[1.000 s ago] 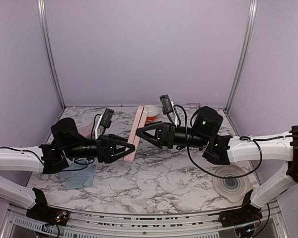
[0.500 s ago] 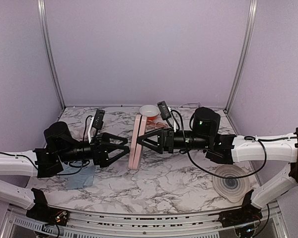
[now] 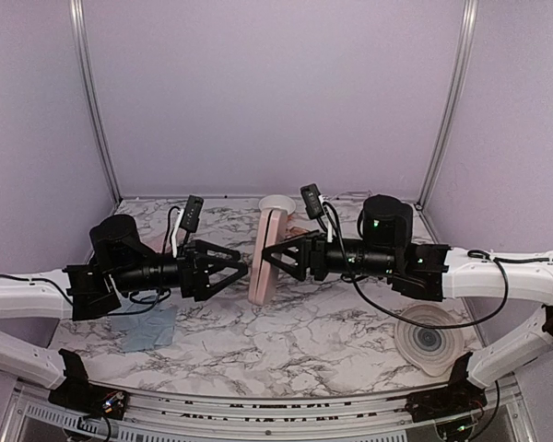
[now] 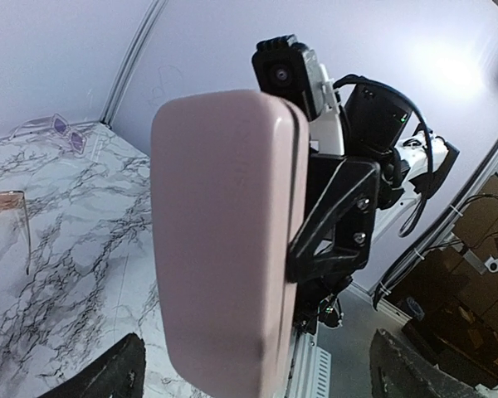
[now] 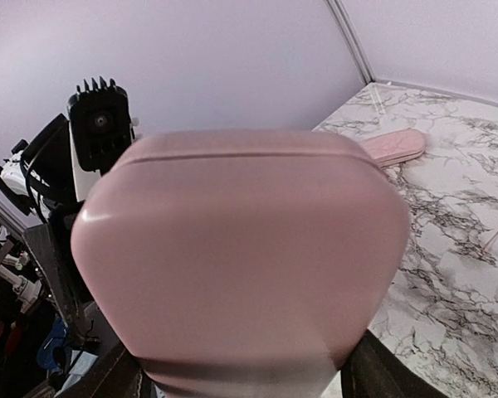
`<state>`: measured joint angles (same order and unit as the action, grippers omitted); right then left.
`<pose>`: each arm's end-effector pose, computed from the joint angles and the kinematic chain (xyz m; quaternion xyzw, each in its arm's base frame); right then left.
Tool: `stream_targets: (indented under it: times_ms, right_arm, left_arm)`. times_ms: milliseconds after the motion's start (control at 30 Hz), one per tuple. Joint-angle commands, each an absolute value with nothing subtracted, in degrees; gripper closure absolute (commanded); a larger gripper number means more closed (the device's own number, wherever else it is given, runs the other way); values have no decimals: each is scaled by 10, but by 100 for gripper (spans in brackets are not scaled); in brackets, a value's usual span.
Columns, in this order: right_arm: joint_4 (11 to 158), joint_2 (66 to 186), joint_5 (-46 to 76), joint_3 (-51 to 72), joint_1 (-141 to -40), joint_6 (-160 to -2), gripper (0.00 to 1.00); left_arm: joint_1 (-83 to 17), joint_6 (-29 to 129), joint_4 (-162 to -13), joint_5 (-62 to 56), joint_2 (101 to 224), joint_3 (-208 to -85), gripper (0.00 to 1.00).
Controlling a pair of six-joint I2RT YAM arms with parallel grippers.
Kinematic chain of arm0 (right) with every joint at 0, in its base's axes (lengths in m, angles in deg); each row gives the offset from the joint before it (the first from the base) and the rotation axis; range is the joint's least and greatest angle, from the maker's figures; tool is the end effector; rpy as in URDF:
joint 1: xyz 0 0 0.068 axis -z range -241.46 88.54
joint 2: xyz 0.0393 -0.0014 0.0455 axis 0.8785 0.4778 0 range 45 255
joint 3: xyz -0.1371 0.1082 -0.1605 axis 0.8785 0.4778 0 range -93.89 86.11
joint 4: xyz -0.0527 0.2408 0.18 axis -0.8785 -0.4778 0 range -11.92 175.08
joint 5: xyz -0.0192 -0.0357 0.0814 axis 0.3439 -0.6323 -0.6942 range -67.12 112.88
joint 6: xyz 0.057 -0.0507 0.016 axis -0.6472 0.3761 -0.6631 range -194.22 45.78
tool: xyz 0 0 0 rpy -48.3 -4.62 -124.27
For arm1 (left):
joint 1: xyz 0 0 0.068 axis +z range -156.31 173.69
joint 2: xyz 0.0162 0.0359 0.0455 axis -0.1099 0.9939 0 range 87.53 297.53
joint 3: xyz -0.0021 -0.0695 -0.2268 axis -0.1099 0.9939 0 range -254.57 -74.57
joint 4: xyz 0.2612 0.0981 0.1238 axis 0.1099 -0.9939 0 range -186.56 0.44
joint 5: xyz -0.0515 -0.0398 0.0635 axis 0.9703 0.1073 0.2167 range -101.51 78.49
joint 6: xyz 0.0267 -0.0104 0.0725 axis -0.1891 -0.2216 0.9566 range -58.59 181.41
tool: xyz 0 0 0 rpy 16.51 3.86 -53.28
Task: Organize the sunglasses
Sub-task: Pass from the right arm to the left
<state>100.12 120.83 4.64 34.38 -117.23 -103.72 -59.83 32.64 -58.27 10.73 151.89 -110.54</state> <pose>0.2024 0.3344 0.2479 -0.2709 0.7081 0.5228 0.3898 0.1831 -0.2900 0.2393 0.2814 0.6304 -0.5680 0.4481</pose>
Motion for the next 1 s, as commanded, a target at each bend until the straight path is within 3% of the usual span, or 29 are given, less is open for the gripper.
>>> stream_targets:
  times_ms: [0,533,833,967]
  right_arm:
    - [1027,1185,57,314,-1174,-1028,100]
    - [1096,1180,-72,303,-1174,-1046,100]
    - [1125,1205,-106,289,-1174,-1063,100]
    - [1129,1205,-114,290,-1174,-1066,100]
  left_arm:
    - [-597,317,-588,183,1525,-1157,8]
    - [-597,328,-587,251,1563,-1191,8]
    - [-604,327,-582,271,1580,-1201,21]
    - [-605,325,-581,264,1583,-1200,19]
